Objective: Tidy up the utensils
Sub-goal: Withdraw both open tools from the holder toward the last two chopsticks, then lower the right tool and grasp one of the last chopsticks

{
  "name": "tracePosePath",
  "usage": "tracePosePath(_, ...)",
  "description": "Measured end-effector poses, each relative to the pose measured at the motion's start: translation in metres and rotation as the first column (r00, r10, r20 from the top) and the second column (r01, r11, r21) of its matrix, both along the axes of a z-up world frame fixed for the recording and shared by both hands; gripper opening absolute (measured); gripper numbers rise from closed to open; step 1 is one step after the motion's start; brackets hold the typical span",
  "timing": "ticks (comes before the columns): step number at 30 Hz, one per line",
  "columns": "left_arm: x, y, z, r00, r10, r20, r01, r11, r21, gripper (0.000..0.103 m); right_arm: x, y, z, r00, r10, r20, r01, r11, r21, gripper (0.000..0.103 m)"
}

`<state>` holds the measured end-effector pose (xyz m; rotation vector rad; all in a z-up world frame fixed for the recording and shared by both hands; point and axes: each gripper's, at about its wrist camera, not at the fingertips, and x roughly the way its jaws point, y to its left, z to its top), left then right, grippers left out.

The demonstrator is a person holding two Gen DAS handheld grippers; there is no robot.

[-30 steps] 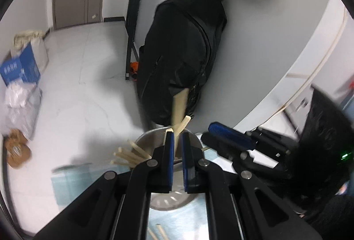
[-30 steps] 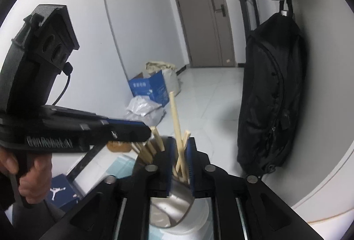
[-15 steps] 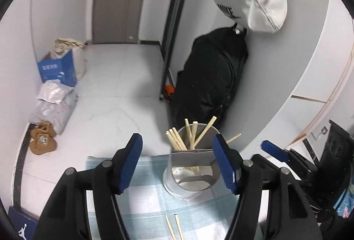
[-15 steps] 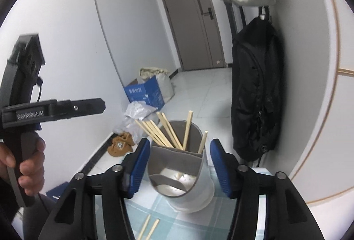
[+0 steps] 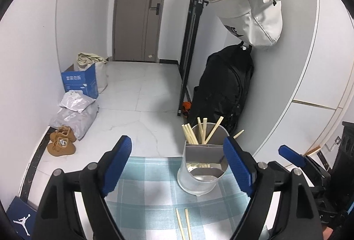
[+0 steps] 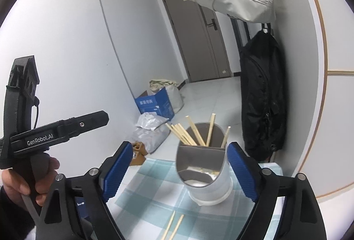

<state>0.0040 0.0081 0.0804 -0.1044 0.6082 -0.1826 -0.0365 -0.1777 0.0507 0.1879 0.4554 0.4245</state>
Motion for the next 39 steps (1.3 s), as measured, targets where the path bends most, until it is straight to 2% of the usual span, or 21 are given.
tracePosePath(3, -0.006, 0.002, -0.007, 1.000, 0.010, 0.004, -0.010, 1.000, 0.018, 0.082, -0.005, 0.007, -0.005, 1.000, 0.011, 0.002, -0.011, 1.000, -0.018, 0.097)
tracePosePath(7, -0.014, 0.006, -0.025, 0.999, 0.038, 0.008, -0.038, 0.998, 0.042, 0.082, -0.010, 0.016, -0.019, 0.999, 0.037, -0.018, -0.038, 0.998, -0.046, 0.098)
tracePosePath(9, -0.014, 0.011, -0.037, 0.998, 0.063, -0.011, -0.062, 0.998, 0.028, 0.082, -0.011, 0.021, -0.028, 0.998, 0.049, -0.037, -0.051, 0.997, -0.063, 0.098)
tracePosePath(12, -0.016, 0.022, -0.063, 0.994, 0.104, -0.046, -0.105, 0.994, -0.032, 0.082, -0.011, 0.026, -0.046, 0.996, 0.048, -0.078, -0.055, 0.995, -0.089, 0.098)
tracePosePath(18, -0.013, 0.035, -0.099, 0.984, 0.147, -0.102, -0.149, 0.989, -0.015, 0.082, -0.007, 0.034, -0.089, 0.982, 0.033, -0.189, -0.061, 0.987, -0.146, 0.098)
tracePosePath(23, -0.011, 0.046, -0.115, 0.972, 0.183, -0.147, -0.184, 0.983, 0.006, 0.082, 0.007, 0.044, -0.120, 0.947, 0.022, -0.321, -0.086, 0.979, -0.186, 0.098)
tracePosePath(26, -0.010, 0.056, -0.121, 0.962, 0.201, -0.187, -0.205, 0.979, -0.005, 0.082, 0.017, 0.050, -0.136, 0.915, 0.044, -0.400, -0.130, 0.973, -0.189, 0.097)
tracePosePath(29, -0.009, 0.069, -0.125, 0.951, 0.225, -0.212, -0.236, 0.971, -0.028, 0.082, 0.026, 0.059, -0.147, 0.896, 0.042, -0.443, -0.156, 0.962, -0.224, 0.097)
tracePosePath(32, -0.008, 0.083, -0.131, 0.936, 0.245, -0.251, -0.264, 0.964, -0.044, 0.082, 0.034, 0.071, -0.159, 0.881, 0.046, -0.472, -0.184, 0.951, -0.251, 0.092)
tracePosePath(36, -0.009, 0.094, -0.136, 0.926, 0.258, -0.277, -0.281, 0.959, -0.046, 0.082, 0.051, 0.091, -0.184, 0.839, 0.040, -0.542, -0.240, 0.922, -0.305, 0.071)
tracePosePath(37, -0.010, 0.096, -0.137, 0.924, 0.262, -0.279, -0.285, 0.957, -0.048, 0.082, 0.054, 0.095, -0.187, 0.833, 0.035, -0.552, -0.247, 0.917, -0.315, 0.069)
tracePosePath(39, -0.013, 0.102, -0.137, 0.922, 0.263, -0.284, -0.291, 0.955, -0.059, 0.082, 0.061, 0.102, -0.199, 0.821, 0.005, -0.571, -0.251, 0.901, -0.353, 0.059)
